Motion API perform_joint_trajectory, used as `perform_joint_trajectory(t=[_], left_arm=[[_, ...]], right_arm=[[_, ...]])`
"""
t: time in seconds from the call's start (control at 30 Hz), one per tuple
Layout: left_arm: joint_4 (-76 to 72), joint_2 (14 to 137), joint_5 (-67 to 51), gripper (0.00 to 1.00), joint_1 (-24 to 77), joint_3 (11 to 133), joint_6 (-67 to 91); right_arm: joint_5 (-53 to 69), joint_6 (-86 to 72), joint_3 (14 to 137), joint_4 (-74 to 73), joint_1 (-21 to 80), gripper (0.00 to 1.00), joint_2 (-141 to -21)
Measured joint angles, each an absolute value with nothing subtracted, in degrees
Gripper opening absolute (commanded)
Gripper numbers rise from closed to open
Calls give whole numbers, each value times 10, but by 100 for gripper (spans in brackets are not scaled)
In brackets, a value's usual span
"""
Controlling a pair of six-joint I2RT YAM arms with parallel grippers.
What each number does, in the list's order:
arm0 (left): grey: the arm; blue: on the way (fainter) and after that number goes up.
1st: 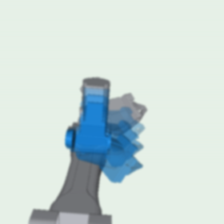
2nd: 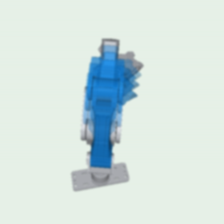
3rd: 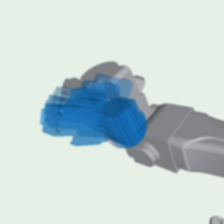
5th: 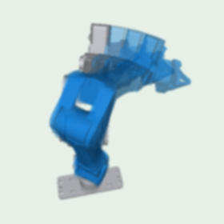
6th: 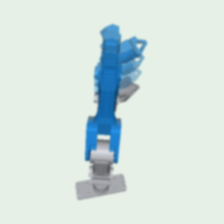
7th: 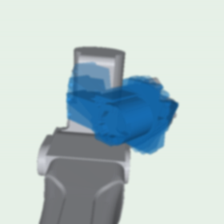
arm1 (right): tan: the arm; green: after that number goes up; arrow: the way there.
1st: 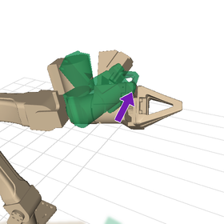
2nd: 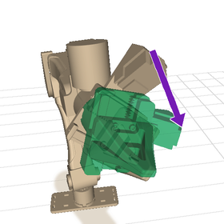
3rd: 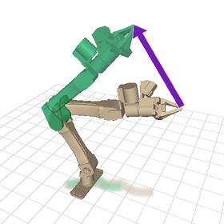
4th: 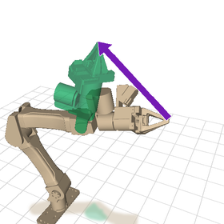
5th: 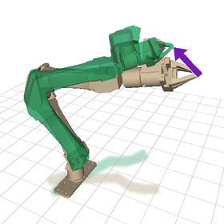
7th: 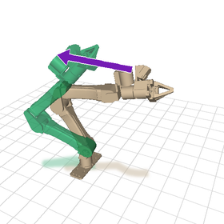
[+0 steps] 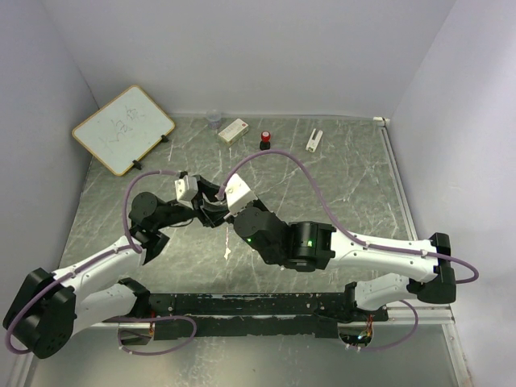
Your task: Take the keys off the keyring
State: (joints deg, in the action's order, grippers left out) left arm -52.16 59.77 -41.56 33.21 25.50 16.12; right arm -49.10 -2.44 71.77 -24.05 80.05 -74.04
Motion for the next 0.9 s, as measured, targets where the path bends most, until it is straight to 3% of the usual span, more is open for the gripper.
perform_joint_trajectory(t=[0.27, 0.6, 0.77, 0.9], left_arm=[[-537, 603, -425, 48, 332, 255, 168], [-540, 602, -430, 45, 332, 255, 170], [-540, 600, -434, 33, 332, 255, 170], [-540, 600, -439, 13, 332, 255, 172]], right_arm=[[-492, -23, 718, -238, 801, 0, -741], [-493, -22, 718, -234, 801, 0, -741], [-495, -20, 718, -234, 801, 0, -741], [-498, -19, 718, -234, 801, 0, -741]])
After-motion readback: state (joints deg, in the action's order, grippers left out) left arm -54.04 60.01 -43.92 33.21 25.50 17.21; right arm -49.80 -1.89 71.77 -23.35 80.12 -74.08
